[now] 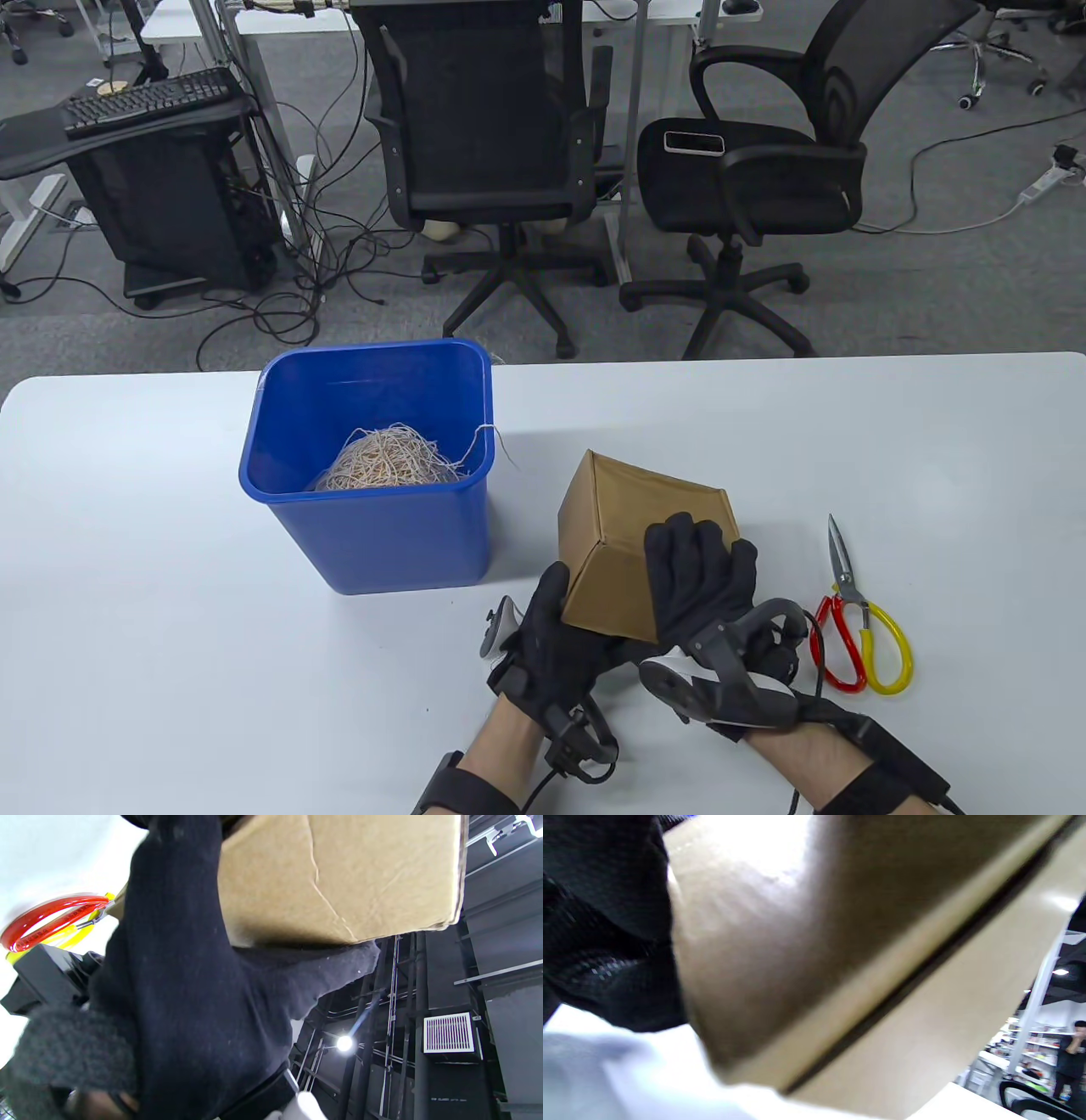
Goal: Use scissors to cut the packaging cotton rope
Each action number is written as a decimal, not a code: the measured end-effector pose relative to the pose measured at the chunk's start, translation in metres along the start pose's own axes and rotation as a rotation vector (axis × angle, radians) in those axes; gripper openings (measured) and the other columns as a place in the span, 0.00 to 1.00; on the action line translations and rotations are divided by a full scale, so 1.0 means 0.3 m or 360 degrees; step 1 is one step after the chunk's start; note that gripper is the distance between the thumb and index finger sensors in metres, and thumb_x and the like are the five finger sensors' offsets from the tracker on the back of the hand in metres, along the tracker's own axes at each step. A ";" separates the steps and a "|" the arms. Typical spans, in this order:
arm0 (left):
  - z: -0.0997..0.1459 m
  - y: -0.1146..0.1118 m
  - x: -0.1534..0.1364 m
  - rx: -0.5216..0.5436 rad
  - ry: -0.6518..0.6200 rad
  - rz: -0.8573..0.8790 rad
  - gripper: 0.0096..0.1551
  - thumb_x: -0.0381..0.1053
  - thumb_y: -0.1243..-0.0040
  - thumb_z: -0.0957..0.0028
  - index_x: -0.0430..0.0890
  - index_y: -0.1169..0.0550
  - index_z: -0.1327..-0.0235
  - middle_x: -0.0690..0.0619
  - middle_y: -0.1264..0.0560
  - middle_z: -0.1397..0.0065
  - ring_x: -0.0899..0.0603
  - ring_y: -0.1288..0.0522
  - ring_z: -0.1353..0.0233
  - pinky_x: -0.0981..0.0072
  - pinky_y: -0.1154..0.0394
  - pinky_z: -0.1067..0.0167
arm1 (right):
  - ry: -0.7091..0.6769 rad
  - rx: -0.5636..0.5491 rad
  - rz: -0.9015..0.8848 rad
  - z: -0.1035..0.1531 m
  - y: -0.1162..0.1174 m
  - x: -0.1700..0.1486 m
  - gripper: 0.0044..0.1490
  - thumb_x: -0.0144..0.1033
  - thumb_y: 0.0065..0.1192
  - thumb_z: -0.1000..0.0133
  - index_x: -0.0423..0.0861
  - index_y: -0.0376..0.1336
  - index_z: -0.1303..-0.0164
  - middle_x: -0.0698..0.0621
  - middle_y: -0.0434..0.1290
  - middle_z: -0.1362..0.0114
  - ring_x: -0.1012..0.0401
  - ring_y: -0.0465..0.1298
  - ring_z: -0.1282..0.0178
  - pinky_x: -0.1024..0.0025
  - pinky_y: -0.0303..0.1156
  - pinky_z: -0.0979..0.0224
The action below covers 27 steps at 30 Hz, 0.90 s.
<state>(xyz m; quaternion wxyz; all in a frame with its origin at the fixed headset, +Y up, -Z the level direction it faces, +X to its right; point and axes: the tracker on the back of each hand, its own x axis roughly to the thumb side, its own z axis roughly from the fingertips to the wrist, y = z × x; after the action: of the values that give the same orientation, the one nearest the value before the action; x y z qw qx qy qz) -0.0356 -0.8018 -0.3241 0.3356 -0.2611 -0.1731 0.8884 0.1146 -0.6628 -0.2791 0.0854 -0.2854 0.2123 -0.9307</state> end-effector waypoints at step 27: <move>0.029 -0.048 0.145 0.0455 -0.0016 -0.0954 0.52 0.73 0.50 0.39 0.52 0.58 0.17 0.21 0.66 0.26 0.16 0.46 0.25 0.23 0.40 0.37 | 0.0150 -0.0053 -0.0409 -0.104 -0.342 -0.133 0.31 0.21 0.68 0.51 0.29 0.71 0.37 0.22 0.80 0.39 0.28 0.82 0.51 0.34 0.80 0.59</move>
<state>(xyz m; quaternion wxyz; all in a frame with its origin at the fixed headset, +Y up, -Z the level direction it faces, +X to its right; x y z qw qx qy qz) -0.0613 -0.7629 -0.3254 0.6144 -0.1444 -0.1174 0.7667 0.1258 -0.5489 -0.2767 -0.0493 -0.2674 0.1933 -0.9427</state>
